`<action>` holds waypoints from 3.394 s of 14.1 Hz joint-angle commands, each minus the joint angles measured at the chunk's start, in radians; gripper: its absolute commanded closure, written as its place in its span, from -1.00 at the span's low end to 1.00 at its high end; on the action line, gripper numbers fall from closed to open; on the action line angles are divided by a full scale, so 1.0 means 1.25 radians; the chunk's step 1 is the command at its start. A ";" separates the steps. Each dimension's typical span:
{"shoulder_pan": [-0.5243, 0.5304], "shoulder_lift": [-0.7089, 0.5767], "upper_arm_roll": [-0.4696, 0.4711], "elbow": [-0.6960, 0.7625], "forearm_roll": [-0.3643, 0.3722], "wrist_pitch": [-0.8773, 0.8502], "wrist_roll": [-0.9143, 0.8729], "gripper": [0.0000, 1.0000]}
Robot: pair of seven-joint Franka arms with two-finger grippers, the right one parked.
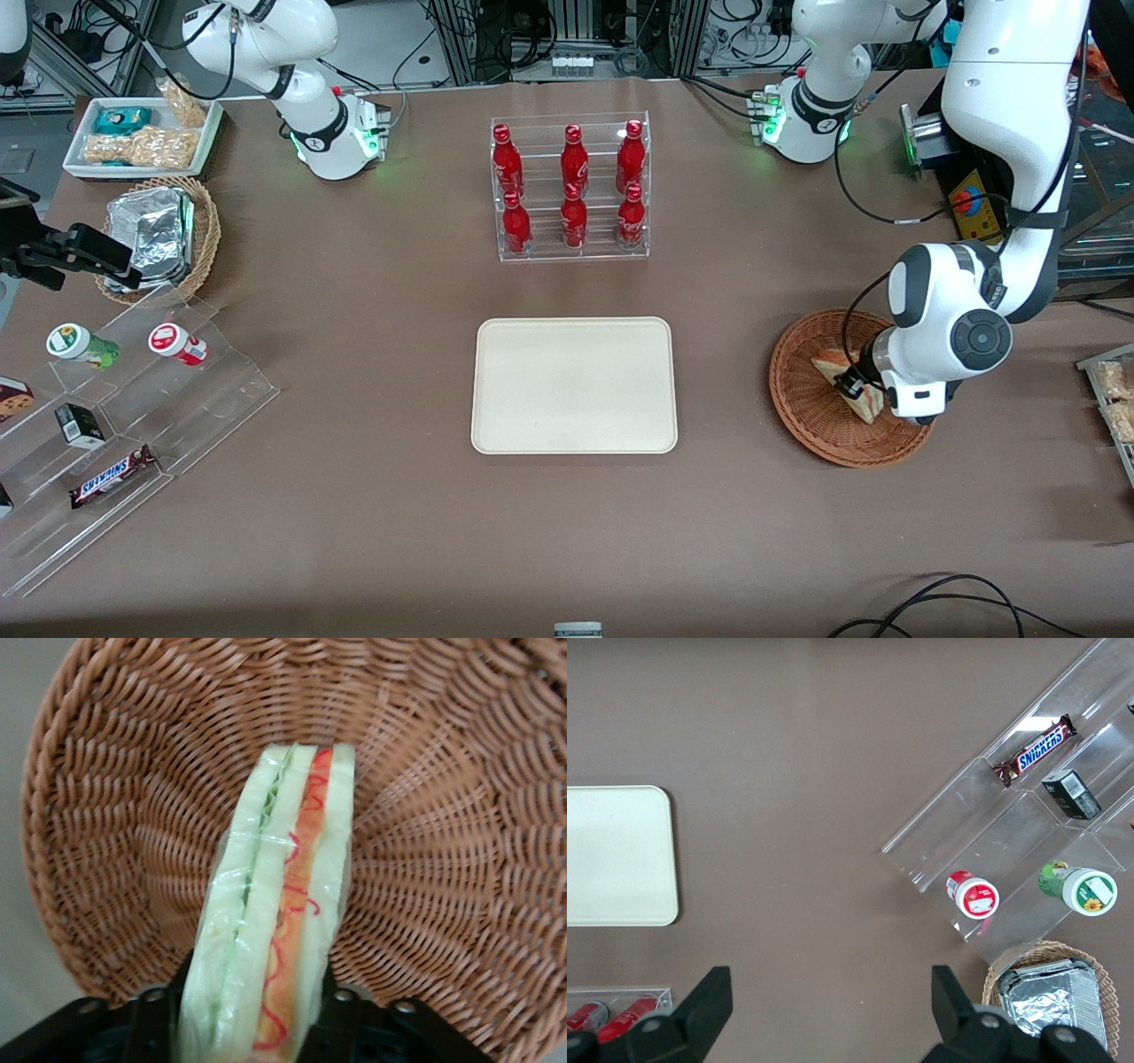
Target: Place sandwich from basket to tray
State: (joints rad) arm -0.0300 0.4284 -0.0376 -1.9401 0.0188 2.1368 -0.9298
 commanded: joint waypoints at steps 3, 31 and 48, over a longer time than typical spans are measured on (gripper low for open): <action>-0.007 -0.003 -0.007 0.201 0.002 -0.288 -0.011 0.81; -0.448 0.308 -0.115 0.446 0.024 0.082 -0.008 0.61; -0.284 -0.033 -0.080 0.363 0.030 -0.334 0.059 -1.00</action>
State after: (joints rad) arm -0.4462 0.4438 -0.1376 -1.3996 0.0506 1.7162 -0.8692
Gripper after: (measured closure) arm 0.000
